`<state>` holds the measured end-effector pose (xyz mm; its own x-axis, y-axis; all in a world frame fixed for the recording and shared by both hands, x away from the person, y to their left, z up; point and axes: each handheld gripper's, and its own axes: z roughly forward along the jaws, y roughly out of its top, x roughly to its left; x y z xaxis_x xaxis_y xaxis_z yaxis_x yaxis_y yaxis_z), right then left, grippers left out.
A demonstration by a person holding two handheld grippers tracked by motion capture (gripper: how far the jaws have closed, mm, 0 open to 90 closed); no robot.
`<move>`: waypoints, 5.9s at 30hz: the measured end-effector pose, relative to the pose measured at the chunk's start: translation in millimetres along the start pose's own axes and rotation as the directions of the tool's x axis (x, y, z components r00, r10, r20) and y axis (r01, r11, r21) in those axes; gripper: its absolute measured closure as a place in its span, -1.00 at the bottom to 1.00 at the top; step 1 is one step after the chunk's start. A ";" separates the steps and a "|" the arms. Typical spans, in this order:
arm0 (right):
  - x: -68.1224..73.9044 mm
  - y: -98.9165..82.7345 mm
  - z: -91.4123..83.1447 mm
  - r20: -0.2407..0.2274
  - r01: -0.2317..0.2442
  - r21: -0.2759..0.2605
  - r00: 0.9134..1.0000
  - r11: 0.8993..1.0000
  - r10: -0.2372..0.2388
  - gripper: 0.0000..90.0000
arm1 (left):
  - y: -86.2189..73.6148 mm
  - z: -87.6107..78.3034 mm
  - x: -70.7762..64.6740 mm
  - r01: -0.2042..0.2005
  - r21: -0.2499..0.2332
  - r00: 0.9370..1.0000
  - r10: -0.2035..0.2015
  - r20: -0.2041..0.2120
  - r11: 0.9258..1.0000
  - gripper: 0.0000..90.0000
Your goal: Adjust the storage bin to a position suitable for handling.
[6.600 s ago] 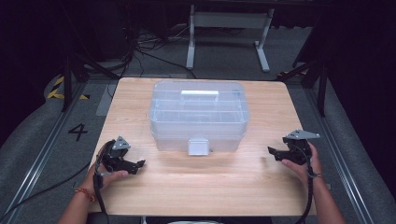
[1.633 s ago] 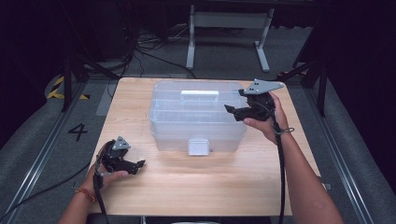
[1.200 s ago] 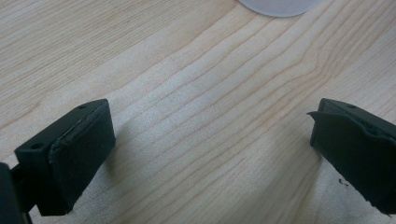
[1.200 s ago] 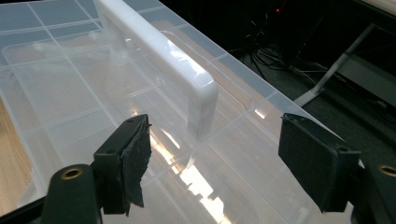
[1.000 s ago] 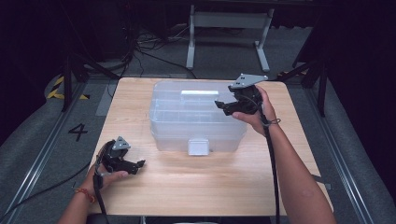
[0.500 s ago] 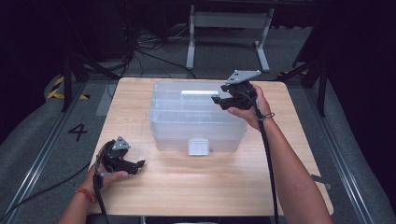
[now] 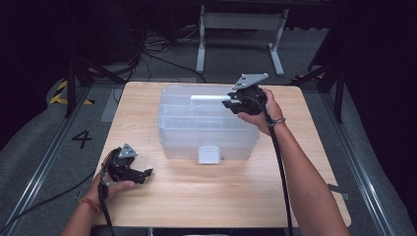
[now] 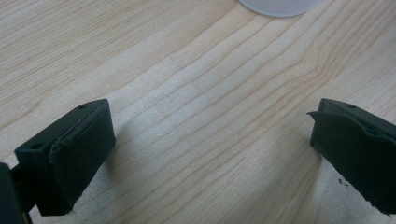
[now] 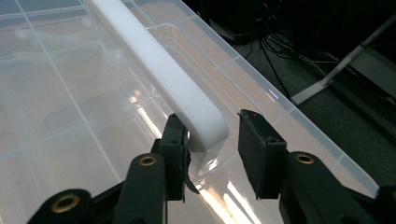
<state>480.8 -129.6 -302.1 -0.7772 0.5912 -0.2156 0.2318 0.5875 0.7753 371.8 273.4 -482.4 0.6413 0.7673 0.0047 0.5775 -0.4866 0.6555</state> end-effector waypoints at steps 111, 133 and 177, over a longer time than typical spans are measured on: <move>-24.0 -15.0 -67.1 0.047 -0.044 -0.087 0.998 0.995 0.048 0.13 | 85.4 -42.2 -26.2 -0.083 -0.356 0.996 0.089 0.002 0.931 1.00; -16.9 -111.9 -110.2 0.112 -0.074 -0.093 0.990 0.993 0.084 -0.01 | 89.9 -46.8 -25.3 -0.097 -0.356 0.995 0.097 -0.018 0.929 1.00; -3.9 -120.7 -53.7 0.133 -0.098 -0.273 0.981 0.957 0.139 0.13 | 107.9 -58.9 -23.6 -0.106 -0.388 0.994 0.099 -0.039 0.916 0.76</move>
<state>424.5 -232.6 -362.9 -0.6529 0.7350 -0.1830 0.1384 0.3533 0.9252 389.2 227.4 -367.3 0.6752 0.7311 0.0984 0.2649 -0.3648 0.8926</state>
